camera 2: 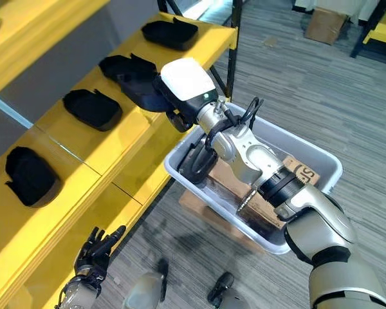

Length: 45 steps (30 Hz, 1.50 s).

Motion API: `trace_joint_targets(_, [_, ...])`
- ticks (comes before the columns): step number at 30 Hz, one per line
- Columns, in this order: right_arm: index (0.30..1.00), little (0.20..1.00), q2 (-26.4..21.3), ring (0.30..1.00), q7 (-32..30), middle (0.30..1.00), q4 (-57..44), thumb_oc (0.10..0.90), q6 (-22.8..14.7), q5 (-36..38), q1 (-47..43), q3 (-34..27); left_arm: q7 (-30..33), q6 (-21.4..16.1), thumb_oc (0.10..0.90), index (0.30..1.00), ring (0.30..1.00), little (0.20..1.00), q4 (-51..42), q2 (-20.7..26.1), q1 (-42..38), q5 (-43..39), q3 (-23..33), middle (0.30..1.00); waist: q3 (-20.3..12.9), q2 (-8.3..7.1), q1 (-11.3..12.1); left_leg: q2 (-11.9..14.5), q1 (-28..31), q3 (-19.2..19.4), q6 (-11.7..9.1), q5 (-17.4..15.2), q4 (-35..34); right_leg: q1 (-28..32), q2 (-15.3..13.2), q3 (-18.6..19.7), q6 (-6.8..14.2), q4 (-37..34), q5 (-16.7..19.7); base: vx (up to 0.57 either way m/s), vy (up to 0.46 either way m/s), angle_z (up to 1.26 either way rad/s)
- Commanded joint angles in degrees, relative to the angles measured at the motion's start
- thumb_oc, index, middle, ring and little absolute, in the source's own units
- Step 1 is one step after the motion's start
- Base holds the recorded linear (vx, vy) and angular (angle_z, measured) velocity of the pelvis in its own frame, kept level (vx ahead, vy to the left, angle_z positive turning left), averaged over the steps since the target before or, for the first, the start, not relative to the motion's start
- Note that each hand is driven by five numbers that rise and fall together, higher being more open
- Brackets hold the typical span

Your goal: Move parts from the plastic box to the shelf.

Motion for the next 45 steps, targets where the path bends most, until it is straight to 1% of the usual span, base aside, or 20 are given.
trace_joint_targets(1, [0.3, 0.3, 2.7, 0.3, -5.8, 0.3, -4.6, 0.4, -0.2, -3.3, -7.4, -6.5, -2.3, -3.2, 0.9, 1.0, 1.0, 1.0, -8.6, 1.7, -1.4, 2.1, -0.6, 1.0, -7.2, 0.09, -4.1, 5.5, 4.2, 3.4, -1.5, -1.6, -3.8, 3.0, -1.9, 2.2, 7.2, -5.7, 0.5, -0.03, 0.225, 0.88])
trace_joint_targets(6, [0.3, 0.3, 2.3, 0.3, -5.5, 0.3, -6.1, 0.4, -0.2, -4.6, -3.0, -10.0, -3.2, -2.4, 0.9, 1.0, 1.0, 1.0, -8.9, 1.2, -0.4, 2.8, -0.9, 1.0, -7.2, 0.3, -4.2, 2.4, 4.3, 3.1, 0.3, -6.3, -4.3, 3.1, -6.1, 1.2, 8.8, -2.5, 2.7, -0.01, 0.189, 0.51])
trace_joint_targets(8, [0.3, 0.3, 1.0, 0.3, -5.3, 0.3, -8.3, 0.4, -0.1, -6.0, 0.3, -12.9, -4.0, -1.5, 0.9, 1.0, 1.0, 1.0, -9.5, 0.9, 0.4, 3.4, -1.1, 1.0, -7.3, -0.43, -3.7, 0.1, 3.6, 2.2, 1.3, -8.7, -2.6, 4.3, -9.2, -0.3, 10.7, -2.1, 4.7, -0.04, 0.249, 0.39])
trace_joint_targets(11, [0.3, 0.3, 0.6, 0.3, -4.8, 0.3, -9.0, 0.4, 0.0, -7.3, 3.8, -14.7, -4.2, -1.1, 0.9, 1.0, 1.0, 1.0, -9.3, 0.4, 1.1, 4.1, -1.0, 1.0, -7.7, -1.11, -3.3, -2.8, 3.7, 0.8, 2.5, -10.9, -1.9, 5.5, -11.3, -0.9, 12.2, -2.6, 6.6, -0.03, 0.182, 0.37])
trace_joint_targets(13, [0.3, 0.3, 0.6, 0.3, -4.8, 0.3, -9.1, 0.4, 0.0, -7.4, 4.1, -14.9, -4.2, -1.1, 0.9, 1.0, 1.0, 1.0, -9.3, 0.5, 1.2, 4.1, -1.1, 1.0, -7.7, -1.25, -3.3, -3.0, 3.7, 0.7, 2.7, -11.0, -1.8, 5.6, -11.5, -0.9, 12.4, -2.7, 6.8, -0.01, 0.138, 0.27])
trace_joint_targets(14, [0.3, 0.3, 1.6, 0.3, -3.9, 0.3, -9.8, 0.4, 0.0, -9.0, 7.8, -16.4, -4.7, -0.2, 0.9, 1.0, 1.0, 1.0, -9.4, 0.0, 2.1, 5.0, -0.8, 1.0, -9.4, -2.46, -2.9, -5.4, 4.5, -0.1, 3.9, -12.3, -2.6, 6.6, -12.8, -1.3, 13.7, -3.8, 8.6, -0.02, 0.188, 0.11])
trace_joint_targets(16, [0.3, 0.3, 2.0, 0.3, -3.7, 0.3, -10.1, 0.4, 0.0, -9.5, 8.8, -16.8, -5.0, 0.0, 0.9, 1.0, 1.0, 1.0, -9.6, -0.3, 2.8, 5.2, -0.5, 1.0, -10.1, -3.05, -2.7, -6.4, 4.9, -0.5, 4.6, -13.2, -2.5, 6.8, -13.3, -1.0, 14.3, -4.3, 9.3, 0.0, 0.205, 0.26])
trace_joint_targets(23, [0.3, 0.3, 2.0, 0.3, -3.7, 0.3, -11.4, 0.4, 0.9, -11.4, 11.8, -19.7, -5.6, 0.9, 0.9, 1.0, 1.0, 1.0, -10.4, -0.8, 3.9, 6.0, -0.3, 1.0, -10.5, -4.63, -2.1, -10.0, 2.5, -1.5, 6.0, -18.7, 7.9, 8.7, -17.7, -0.1, 15.3, -2.2, 10.9, 0.0, 0.142, 0.09])
trace_joint_targets(26, [0.3, 0.3, 2.5, 0.3, -3.4, 0.3, -12.0, 0.4, 0.9, -13.9, 14.4, -20.5, -6.1, 1.6, 0.9, 1.0, 1.0, 1.0, -10.9, -1.4, 5.8, 6.9, 0.6, 1.0, -11.3, -4.83, -1.3, -13.4, 3.8, -1.1, 8.5, -21.5, 9.9, 10.0, -20.5, 0.7, 16.6, -1.4, 14.3, 0.04, 0.284, 0.26])
trace_joint_targets(30, [0.3, 0.3, 3.7, 0.3, -3.1, 0.3, -12.7, 0.4, 0.9, -14.9, 17.1, -20.4, -6.1, 2.3, 0.9, 1.0, 1.0, 1.0, -10.5, -1.7, 6.8, 8.6, 1.1, 1.0, -11.0, -5.31, -1.1, -15.9, 6.1, -1.0, 10.7, -22.1, 9.4, 8.6, -22.9, 4.4, 16.5, 5.3, 15.8, 0.0, 0.228, 0.01])
trace_joint_targets(31, [0.3, 0.3, 3.6, 0.3, -3.1, 0.3, -12.7, 0.4, 0.8, -15.4, 17.8, -20.3, -5.9, 2.2, 0.9, 1.0, 1.0, 1.0, -10.3, -1.2, 6.5, 8.9, 1.3, 1.0, -10.8, -5.92, -1.4, -16.6, 5.7, -1.0, 11.3, -20.7, 9.1, 7.7, -22.8, 5.8, 15.2, 5.6, 17.9, -0.13, 0.052, 0.17])
trace_joint_targets(32, [0.3, 0.3, 2.7, 0.3, -3.2, 0.3, -13.7, 0.4, 0.8, -15.9, 19.1, -21.2, -4.9, 1.6, 0.9, 1.0, 1.0, 1.0, -9.5, -0.3, 5.6, 8.5, 2.2, 1.0, -9.7, -6.28, -3.3, -16.4, 5.8, -3.3, 11.2, -19.3, 8.4, 4.7, -17.3, 13.6, 14.5, 6.0, 18.6, -0.14, 0.05, 0.25])
trace_joint_targets(34, [0.3, 0.3, 2.6, 0.3, -3.1, 0.3, -13.8, 0.4, 0.8, -15.9, 19.1, -21.3, -5.0, 1.6, 0.9, 1.0, 1.0, 1.0, -9.4, -0.2, 5.5, 8.5, 2.2, 1.0, -9.9, -6.38, -3.0, -16.3, 5.5, -3.0, 11.2, -18.9, 8.1, 4.2, -17.2, 13.9, 14.3, 5.8, 18.9, -0.07, -0.002, 0.65])
trace_joint_targets(35, [0.3, 0.3, 1.9, 0.3, -3.4, 0.3, -14.0, 0.4, 1.2, -15.9, 20.6, -22.4, -3.3, 0.5, 0.9, 1.0, 1.0, 1.0, -7.7, 0.4, 3.5, 8.3, 3.2, 1.0, -8.6, -6.0, -5.2, -15.5, 6.1, -6.3, 10.8, -16.1, 4.8, -0.6, -4.4, 22.1, 11.9, 4.4, 12.0, -0.08, -0.003, 0.74])
trace_joint_targets(36, [0.3, 0.3, 1.9, 0.3, -3.4, 0.3, -13.9, 0.4, 1.2, -15.9, 20.5, -22.4, -3.3, 0.5, 0.9, 1.0, 1.0, 1.0, -7.6, 0.4, 3.4, 8.3, 3.2, 1.0, -8.6, -6.0, -5.2, -15.4, 6.0, -6.2, 10.7, -15.8, 4.6, -0.7, -4.3, 22.1, 11.7, 4.1, 12.2, -0.1, -0.011, 0.92])
trace_joint_targets(37, [0.3, 0.3, 2.3, 0.3, -3.9, 0.3, -13.8, 0.4, 1.0, -15.1, 21.2, -22.9, -3.2, 0.2, 0.9, 1.0, 1.0, 1.0, -7.9, 0.7, 2.7, 9.2, 4.1, 1.0, -8.4, -6.14, -5.2, -15.6, 6.2, -8.1, 10.4, -13.7, 1.7, -2.2, -1.0, 20.9, 11.4, 2.2, 10.8, -0.02, -0.018, 0.49])
trace_joint_targets(38, [0.3, 0.3, 2.3, 0.3, -3.9, 0.3, -13.8, 0.4, 1.0, -15.0, 21.2, -22.9, -3.2, 0.3, 0.9, 1.0, 1.0, 1.0, -8.0, 0.8, 2.8, 9.3, 4.1, 1.0, -8.5, -6.13, -5.5, -15.5, 6.3, -8.5, 10.3, -13.4, 1.3, -1.9, -1.0, 20.4, 11.3, 1.9, 10.9, -0.04, -0.088, 0.52])
trace_joint_targets(40, [0.3, 0.3, 2.3, 0.3, -4.1, 0.3, -14.7, 0.4, 0.4, -13.1, 23.0, -24.1, -3.3, 0.6, 0.9, 1.0, 1.0, 1.0, -6.6, 2.0, 1.1, 10.0, 3.8, 1.0, -8.8, -6.68, -7.2, -15.6, 5.2, -12.6, 8.8, -11.9, 0.2, -0.8, 5.0, 25.8, 10.8, -3.3, 8.0, 0.0, -0.157, 0.56])
trace_joint_targets(42, [0.3, 0.3, 3.3, 0.3, -4.2, 0.3, -14.6, 0.4, 0.3, -12.7, 22.3, -24.4, -3.4, 0.2, 0.9, 1.0, 1.0, 1.0, -6.8, 1.4, 1.2, 9.5, 4.4, 1.0, -9.4, -7.34, -6.6, -15.4, 4.5, -13.9, 7.6, -11.7, -0.3, 3.1, 6.0, 25.3, 10.2, -10.2, 7.6, 0.08, -0.199, 1.62])
trace_joint_targets(45, [0.3, 0.3, 3.7, 0.3, -4.2, 0.3, -14.4, 0.4, -0.2, -12.5, 22.0, -23.9, -3.2, -0.2, 0.9, 1.0, 1.0, 1.0, -7.3, 0.7, 2.2, 8.8, 5.5, 1.0, -10.8, -7.37, -6.2, -14.3, 4.7, -14.0, 7.1, -11.4, -1.4, 4.7, 5.8, 23.7, 10.2, -12.8, 7.7, 0.13, -0.15, 0.69])
